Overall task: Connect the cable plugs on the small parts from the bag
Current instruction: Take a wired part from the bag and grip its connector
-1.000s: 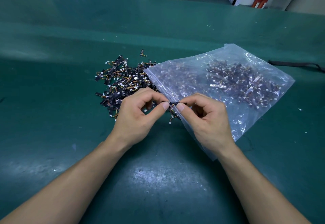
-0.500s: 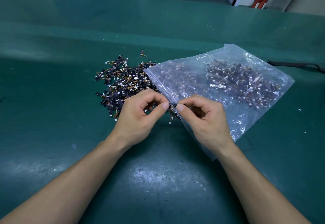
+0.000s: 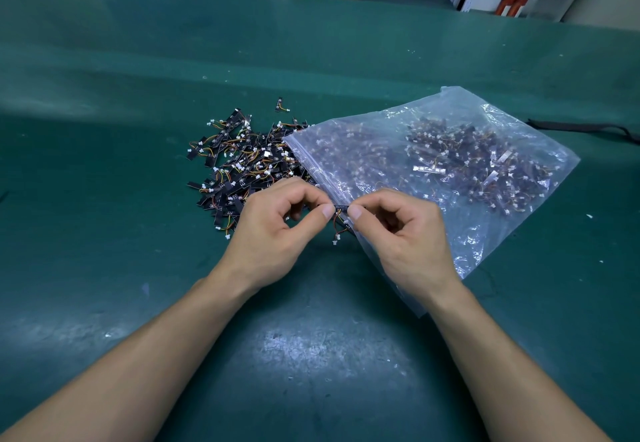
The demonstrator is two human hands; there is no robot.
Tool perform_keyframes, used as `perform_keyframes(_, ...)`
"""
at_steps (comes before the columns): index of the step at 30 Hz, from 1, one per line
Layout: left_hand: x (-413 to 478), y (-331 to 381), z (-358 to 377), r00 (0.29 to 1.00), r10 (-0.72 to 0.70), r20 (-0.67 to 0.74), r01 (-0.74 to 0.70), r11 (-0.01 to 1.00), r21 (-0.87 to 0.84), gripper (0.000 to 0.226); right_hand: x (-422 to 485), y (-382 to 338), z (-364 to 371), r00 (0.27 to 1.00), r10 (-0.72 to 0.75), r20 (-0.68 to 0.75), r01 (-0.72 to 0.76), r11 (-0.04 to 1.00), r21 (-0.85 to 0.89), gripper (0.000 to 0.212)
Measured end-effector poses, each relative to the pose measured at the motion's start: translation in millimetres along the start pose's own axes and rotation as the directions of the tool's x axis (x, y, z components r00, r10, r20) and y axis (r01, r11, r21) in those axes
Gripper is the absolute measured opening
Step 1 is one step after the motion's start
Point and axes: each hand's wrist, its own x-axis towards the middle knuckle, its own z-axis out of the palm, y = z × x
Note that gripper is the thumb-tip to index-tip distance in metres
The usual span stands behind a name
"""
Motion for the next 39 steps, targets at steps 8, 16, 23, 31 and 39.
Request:
perform_keyframes(8,0.2,1.1,0.3,1.0,-0.003,0.003,0.003,1.0,-0.003,0.009,-0.1,-2.3,-0.4,1.0,-0.001,0.008,0.001,1.0,-0.01,0.012)
perform_keyframes(16,0.0,0.8,0.0,1.0,-0.027,0.004,0.027,0.999,-0.023,0.007,0.8,-2.8,-0.3,1.0,0.008,0.025,-0.008,1.0,-0.012,0.014)
perform_keyframes(23,0.3,0.3,0.4,0.999,-0.03,-0.015,0.03,0.999,-0.012,0.009,0.3,-1.3,-0.1,0.999,0.023,0.033,-0.023,1.0,-0.012,0.012)
perform_keyframes(31,1.0,0.0,0.8,0.999,-0.035,-0.003,0.035,0.999,-0.007,0.009,0.8,-1.6,0.4,1.0,0.016,0.022,-0.016,1.0,-0.004,0.011)
perform_keyframes(39,0.9,-0.8,0.8,0.999,-0.032,-0.007,0.032,0.999,-0.007,0.008,2.1,-1.8,0.5,1.0,0.012,-0.002,-0.012,0.999,-0.035,0.011)
